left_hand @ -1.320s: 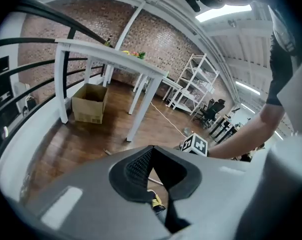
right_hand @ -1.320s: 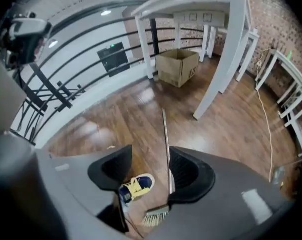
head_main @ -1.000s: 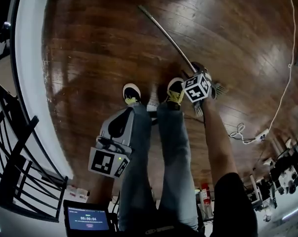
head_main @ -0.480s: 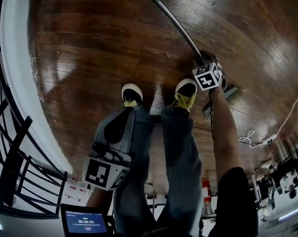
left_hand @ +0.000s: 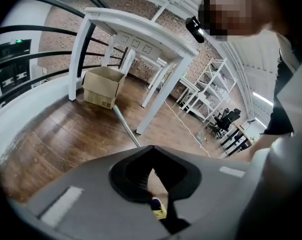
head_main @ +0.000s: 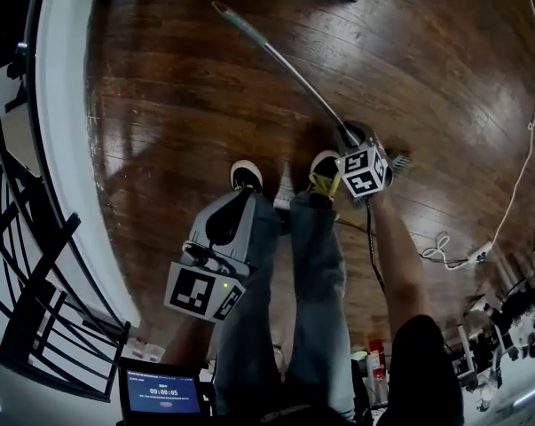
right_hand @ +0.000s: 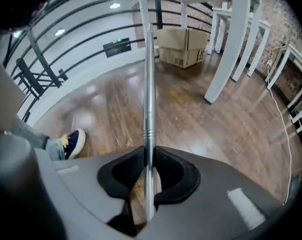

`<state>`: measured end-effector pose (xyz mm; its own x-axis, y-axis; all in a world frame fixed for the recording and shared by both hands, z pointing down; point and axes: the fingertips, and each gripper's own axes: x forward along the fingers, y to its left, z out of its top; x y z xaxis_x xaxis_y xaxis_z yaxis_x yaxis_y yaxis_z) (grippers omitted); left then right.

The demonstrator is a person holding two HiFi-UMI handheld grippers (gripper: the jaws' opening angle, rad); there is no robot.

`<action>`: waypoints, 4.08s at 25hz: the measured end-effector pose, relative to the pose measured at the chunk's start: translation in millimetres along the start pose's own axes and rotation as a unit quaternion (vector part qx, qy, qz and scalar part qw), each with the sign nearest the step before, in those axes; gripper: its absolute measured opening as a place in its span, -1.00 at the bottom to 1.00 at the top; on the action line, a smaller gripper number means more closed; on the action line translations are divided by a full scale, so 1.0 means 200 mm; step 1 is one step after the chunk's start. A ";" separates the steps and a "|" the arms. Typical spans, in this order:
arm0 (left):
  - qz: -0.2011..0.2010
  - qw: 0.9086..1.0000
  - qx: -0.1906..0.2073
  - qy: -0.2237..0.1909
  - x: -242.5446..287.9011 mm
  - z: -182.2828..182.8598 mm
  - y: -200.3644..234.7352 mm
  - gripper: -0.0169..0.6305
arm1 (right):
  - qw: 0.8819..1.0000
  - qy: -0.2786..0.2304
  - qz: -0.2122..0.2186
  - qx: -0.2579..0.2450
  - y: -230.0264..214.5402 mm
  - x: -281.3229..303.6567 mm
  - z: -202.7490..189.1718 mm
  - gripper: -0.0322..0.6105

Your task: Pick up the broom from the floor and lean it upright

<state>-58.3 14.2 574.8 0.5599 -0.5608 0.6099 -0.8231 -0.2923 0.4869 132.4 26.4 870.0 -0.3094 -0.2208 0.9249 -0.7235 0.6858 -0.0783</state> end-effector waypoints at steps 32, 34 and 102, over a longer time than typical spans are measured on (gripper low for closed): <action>-0.065 0.975 0.184 -0.108 -0.12 1.04 -0.49 -0.89 | 0.944 -0.267 -0.069 0.180 -0.33 -0.72 1.30 -0.65; -0.074 0.972 0.194 -0.108 -0.06 1.07 -0.51 -0.89 | 0.941 -0.272 -0.073 0.185 -0.38 -0.70 1.30 -0.65; -0.077 0.958 0.216 -0.171 -1.65 1.04 -1.85 -0.90 | 0.845 -0.435 0.216 0.223 0.97 -3.55 0.98 -0.89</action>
<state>41.0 146.7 64.2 0.6756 -0.6839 0.2756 -0.7364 -0.6446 0.2057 90.4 179.9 124.6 -0.8000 -0.5764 0.1668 -0.5284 0.5452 -0.6508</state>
